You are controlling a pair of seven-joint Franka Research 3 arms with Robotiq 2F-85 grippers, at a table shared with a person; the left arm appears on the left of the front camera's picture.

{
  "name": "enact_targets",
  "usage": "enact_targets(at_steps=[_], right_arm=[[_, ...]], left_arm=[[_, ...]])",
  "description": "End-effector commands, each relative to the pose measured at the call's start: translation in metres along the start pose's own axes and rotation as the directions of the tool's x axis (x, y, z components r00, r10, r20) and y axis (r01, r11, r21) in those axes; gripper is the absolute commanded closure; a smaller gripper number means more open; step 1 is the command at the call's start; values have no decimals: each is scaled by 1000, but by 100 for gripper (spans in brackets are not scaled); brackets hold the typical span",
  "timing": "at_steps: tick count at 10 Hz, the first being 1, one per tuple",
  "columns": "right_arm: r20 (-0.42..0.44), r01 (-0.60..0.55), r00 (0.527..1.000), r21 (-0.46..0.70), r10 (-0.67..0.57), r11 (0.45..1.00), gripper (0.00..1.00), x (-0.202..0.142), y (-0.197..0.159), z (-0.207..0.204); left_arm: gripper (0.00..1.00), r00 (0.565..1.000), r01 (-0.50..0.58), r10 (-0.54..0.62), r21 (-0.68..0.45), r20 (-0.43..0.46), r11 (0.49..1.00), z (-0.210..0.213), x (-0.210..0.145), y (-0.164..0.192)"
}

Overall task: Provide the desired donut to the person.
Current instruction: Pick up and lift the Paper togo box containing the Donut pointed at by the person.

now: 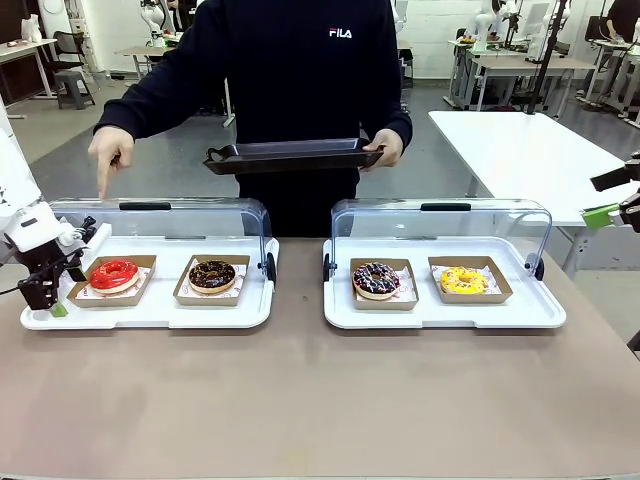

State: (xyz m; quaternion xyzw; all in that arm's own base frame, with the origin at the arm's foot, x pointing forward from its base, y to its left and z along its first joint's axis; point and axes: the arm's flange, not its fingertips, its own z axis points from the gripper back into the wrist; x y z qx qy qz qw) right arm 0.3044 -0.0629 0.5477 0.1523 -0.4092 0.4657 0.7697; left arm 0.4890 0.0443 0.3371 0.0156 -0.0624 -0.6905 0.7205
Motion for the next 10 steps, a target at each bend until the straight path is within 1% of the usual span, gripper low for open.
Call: enact_targets(at_steps=[1, 2, 3, 4, 5, 10], right_arm=[[12, 0, 1000, 12, 0, 1000, 0, 0, 0, -1], [12, 0, 1000, 12, 0, 1000, 0, 0, 0, -1], [12, 0, 1000, 12, 0, 1000, 0, 0, 0, -1], [12, 0, 1000, 12, 0, 1000, 0, 0, 0, -1], [12, 0, 1000, 12, 0, 1000, 0, 0, 0, -1], [12, 0, 1000, 12, 0, 1000, 0, 0, 0, -1]], left_arm=[[60, 999, 20, -21, 26, 40, 999, -6, -6, 3], [68, 999, 17, -19, 37, 41, 999, -6, -6, 4], [100, 999, 8, -9, 41, 38, 999, -8, -6, 5], [75, 1000, 2, -3, 50, 26, 999, -10, -6, 6], [100, 1000, 0, -1, 59, 16, 998, -11, -6, 6], [100, 999, 6, -9, 73, 42, 997, -12, -8, 6]])
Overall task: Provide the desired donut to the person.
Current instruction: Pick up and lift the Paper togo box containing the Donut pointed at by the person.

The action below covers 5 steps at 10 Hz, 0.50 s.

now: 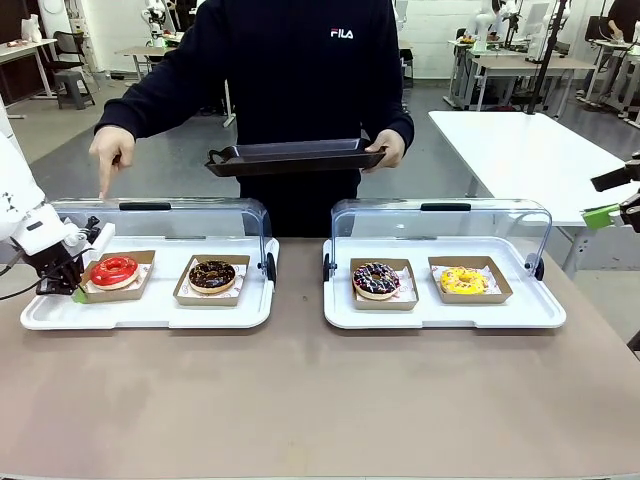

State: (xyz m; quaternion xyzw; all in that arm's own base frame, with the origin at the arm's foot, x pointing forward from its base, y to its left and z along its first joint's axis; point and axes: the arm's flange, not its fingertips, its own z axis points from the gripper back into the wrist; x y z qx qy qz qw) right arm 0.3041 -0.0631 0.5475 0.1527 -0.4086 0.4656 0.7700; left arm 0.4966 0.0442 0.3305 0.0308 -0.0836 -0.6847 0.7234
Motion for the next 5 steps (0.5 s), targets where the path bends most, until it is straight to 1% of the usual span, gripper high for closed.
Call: enact_targets(at_steps=[1, 3, 5], right_arm=[[12, -1, 1000, 11, 1, 1000, 0, 0, 0, -1], [12, -1, 1000, 11, 1, 1000, 0, 0, 0, -1], [12, -1, 1000, 11, 1, 1000, 0, 0, 0, -1]], left_arm=[[100, 999, 28, -29, 23, 36, 999, -1, -6, -4], [100, 999, 34, -35, 43, 23, 999, 11, 3, -23], [100, 996, 76, -78, 62, 30, 995, 29, 11, -63]])
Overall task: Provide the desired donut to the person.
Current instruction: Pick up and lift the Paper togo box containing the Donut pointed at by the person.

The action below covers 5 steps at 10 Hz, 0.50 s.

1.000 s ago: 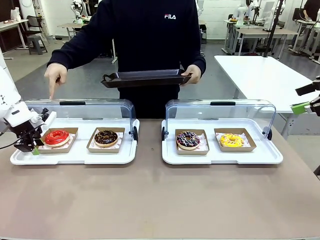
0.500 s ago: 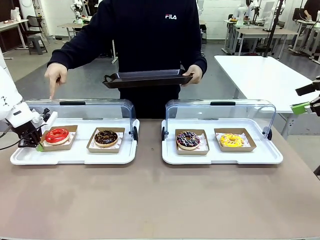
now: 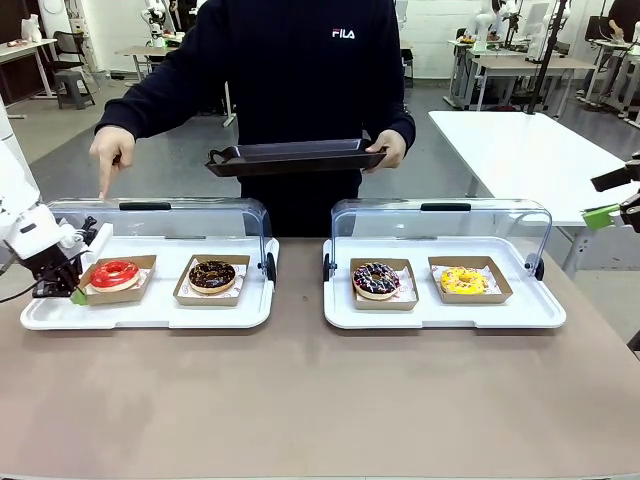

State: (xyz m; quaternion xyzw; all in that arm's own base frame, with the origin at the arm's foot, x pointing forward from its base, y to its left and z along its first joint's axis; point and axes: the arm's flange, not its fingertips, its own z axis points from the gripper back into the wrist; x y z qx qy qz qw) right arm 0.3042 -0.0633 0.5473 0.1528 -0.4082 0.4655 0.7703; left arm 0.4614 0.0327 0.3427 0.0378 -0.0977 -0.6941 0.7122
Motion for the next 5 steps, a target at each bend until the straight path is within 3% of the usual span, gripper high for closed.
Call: enact_targets(at_steps=[1, 5], right_arm=[[13, -2, 1000, 10, 2, 1000, 0, 0, 0, -1], [13, -2, 1000, 10, 2, 1000, 0, 0, 0, -1]], left_arm=[[100, 999, 47, -46, 34, -17, 998, 21, 4, -49], [100, 997, 77, -78, 233, -4, 969, 58, 14, -122]])
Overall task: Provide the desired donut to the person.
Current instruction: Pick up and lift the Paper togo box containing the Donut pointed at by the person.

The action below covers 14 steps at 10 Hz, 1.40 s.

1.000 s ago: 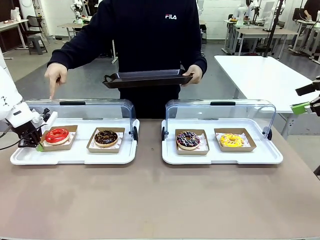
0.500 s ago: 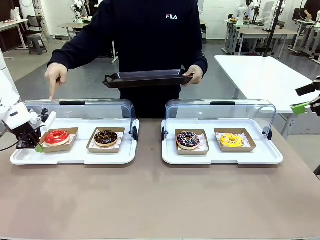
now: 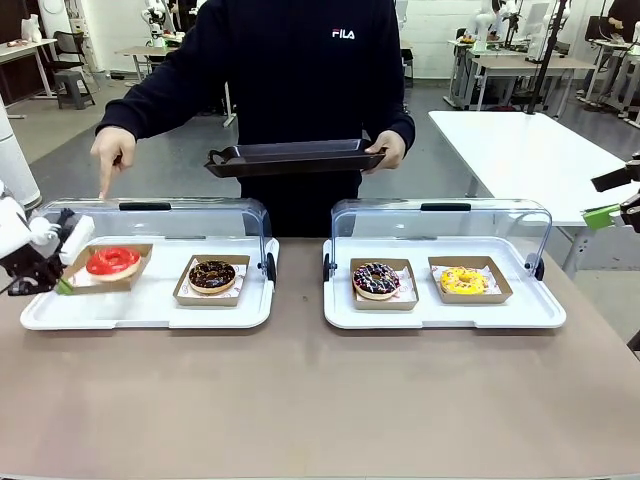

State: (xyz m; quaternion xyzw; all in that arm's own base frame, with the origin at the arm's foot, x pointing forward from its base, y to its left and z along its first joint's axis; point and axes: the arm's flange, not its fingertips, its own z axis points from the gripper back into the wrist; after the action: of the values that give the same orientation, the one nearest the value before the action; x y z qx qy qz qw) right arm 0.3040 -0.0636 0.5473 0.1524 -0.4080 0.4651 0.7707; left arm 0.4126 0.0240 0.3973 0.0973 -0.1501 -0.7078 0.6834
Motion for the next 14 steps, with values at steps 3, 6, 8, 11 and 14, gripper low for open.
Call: enact_targets(at_steps=[3, 6, 8, 11, 14], right_arm=[[14, -3, 1000, 11, 3, 1000, 0, 1, 0, -2], [14, -3, 1000, 11, 3, 1000, 0, 1, 0, -2], [14, -3, 1000, 11, 3, 1000, 0, 1, 0, -2], [14, -3, 1000, 11, 3, 1000, 0, 1, 0, -2], [14, -3, 1000, 11, 3, 1000, 0, 1, 0, -2]], left_arm=[[100, 999, -32, 31, 22, 36, 999, 76, 14, -115], [100, 998, -18, 19, -25, 68, 1000, 122, 17, -126], [100, 998, -29, 30, -17, 61, 999, 138, 15, -120], [100, 999, 1, 2, -93, 40, 996, 148, 15, -105], [100, 998, -16, 17, -14, 67, 1000, 188, 11, -78]])
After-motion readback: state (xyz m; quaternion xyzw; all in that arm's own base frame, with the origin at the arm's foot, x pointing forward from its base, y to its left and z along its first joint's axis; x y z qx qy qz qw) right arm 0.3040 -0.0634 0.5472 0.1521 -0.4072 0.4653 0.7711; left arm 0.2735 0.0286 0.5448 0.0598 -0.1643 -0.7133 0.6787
